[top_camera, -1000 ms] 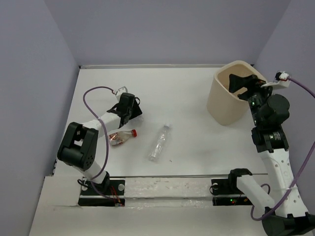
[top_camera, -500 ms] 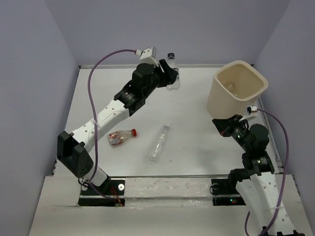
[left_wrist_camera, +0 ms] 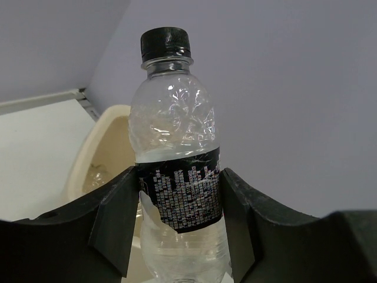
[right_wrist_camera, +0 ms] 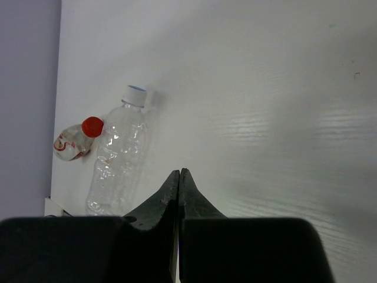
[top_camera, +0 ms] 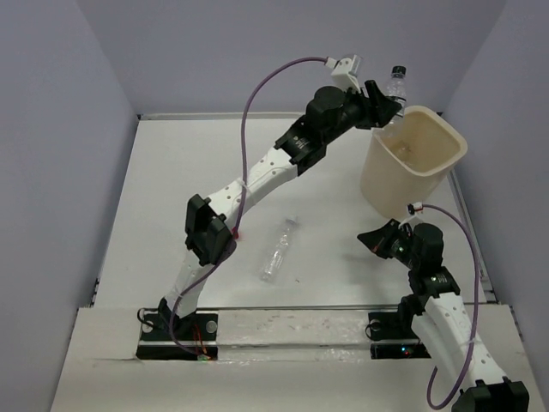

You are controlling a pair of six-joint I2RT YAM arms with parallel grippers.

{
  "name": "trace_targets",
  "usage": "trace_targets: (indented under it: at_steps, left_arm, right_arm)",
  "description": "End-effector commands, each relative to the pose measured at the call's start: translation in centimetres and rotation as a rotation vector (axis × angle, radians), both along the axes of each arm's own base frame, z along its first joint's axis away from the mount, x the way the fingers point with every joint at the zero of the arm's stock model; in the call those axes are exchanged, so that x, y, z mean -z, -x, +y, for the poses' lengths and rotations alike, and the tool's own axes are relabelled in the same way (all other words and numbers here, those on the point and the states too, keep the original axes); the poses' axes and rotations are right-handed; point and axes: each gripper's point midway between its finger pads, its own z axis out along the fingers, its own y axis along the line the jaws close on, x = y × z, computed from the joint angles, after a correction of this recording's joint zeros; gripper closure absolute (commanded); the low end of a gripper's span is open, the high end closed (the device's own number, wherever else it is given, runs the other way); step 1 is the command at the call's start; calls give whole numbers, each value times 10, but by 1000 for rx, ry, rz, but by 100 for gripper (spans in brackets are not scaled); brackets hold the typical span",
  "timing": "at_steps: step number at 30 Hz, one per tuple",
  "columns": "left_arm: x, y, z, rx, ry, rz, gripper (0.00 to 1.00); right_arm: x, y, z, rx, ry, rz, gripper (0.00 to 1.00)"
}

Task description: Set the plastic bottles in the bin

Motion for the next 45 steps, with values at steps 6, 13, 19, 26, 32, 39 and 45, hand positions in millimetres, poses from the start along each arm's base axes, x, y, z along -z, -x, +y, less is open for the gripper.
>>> trace_targets:
  at_steps: [6, 13, 19, 26, 32, 39, 45]
  left_arm:
    - [-44, 40, -64, 203, 234, -142, 63]
    - [-8, 30, -89, 202, 210, -133, 32]
    - [-19, 34, -80, 185, 164, -179, 2]
    - [-65, 38, -22, 114, 43, -285, 1]
    - [-15, 41, 70, -123, -181, -204, 1]
    - [87, 70, 193, -391, -405, -32, 1]
    - [148, 101, 288, -602, -529, 116, 1]
  right_arm:
    - [-16, 1, 19, -97, -34, -67, 100]
    - [-25, 10, 38, -156, -8, -102, 100]
    - [-25, 9, 51, -187, 7, -91, 83]
    - [-31, 11, 72, -241, -19, -98, 24]
    - [-22, 13, 107, -299, 21, -57, 9]
    - [-11, 12, 173, -376, 115, -23, 1]
    - [0, -6, 207, -389, 165, 27, 0]
